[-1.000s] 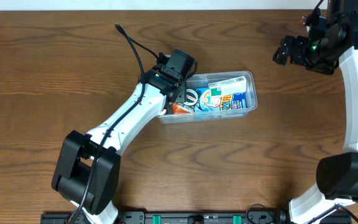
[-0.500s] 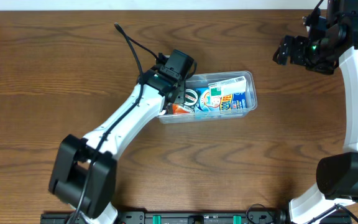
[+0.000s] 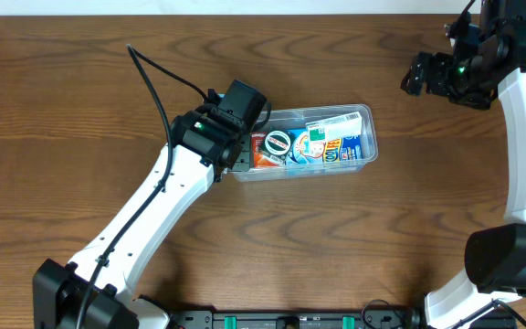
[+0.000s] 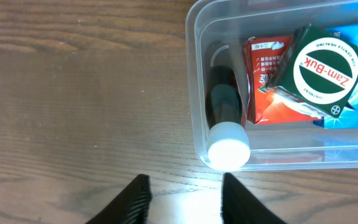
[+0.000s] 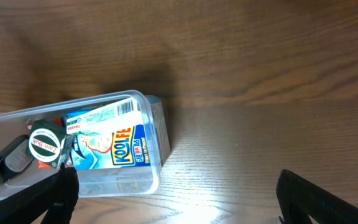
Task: Pack container
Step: 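Lower the bottle upright into the container and open the left gripper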
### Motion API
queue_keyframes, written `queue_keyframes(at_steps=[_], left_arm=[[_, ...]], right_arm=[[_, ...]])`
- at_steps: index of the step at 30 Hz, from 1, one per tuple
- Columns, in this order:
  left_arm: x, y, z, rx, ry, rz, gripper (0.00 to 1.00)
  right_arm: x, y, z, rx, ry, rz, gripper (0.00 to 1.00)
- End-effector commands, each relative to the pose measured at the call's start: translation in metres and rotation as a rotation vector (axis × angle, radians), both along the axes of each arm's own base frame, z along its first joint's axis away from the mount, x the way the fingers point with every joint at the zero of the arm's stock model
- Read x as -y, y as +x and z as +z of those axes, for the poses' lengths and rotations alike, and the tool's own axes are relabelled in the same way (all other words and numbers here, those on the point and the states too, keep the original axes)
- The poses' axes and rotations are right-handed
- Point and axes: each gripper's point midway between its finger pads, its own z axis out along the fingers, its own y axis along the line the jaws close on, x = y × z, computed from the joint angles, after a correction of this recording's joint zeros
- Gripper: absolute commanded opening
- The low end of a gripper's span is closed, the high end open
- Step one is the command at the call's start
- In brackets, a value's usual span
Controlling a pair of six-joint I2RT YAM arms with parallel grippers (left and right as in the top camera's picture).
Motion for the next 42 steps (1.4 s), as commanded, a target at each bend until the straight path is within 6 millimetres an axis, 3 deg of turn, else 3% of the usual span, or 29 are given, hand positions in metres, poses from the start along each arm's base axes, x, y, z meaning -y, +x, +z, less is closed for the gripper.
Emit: queue_keyframes(at_steps=[1, 6, 18, 36, 42], left_arm=[[-0.004, -0.002, -0.008, -0.019, 0.018, 0.013, 0.32], [-0.004, -0.002, -0.011, -0.028, 0.024, 0.013, 0.19], [0.001, -0.003, -0.036, -0.109, 0.039, 0.007, 0.19], [0.016, -0.010, -0.042, -0.145, -0.001, -0.028, 0.14], [0.019, -0.009, -0.054, -0.174, 0.004, -0.029, 0.14]], right_arm=[[-0.004, 0.001, 0.005, 0.011, 0.008, -0.003, 0.99], [-0.004, 0.001, 0.005, 0.011, 0.008, -0.003, 0.99], [-0.004, 0.001, 0.005, 0.011, 0.008, -0.003, 0.99], [-0.004, 0.001, 0.005, 0.011, 0.008, -0.003, 0.99], [-0.004, 0.001, 0.005, 0.011, 0.008, -0.003, 0.99]])
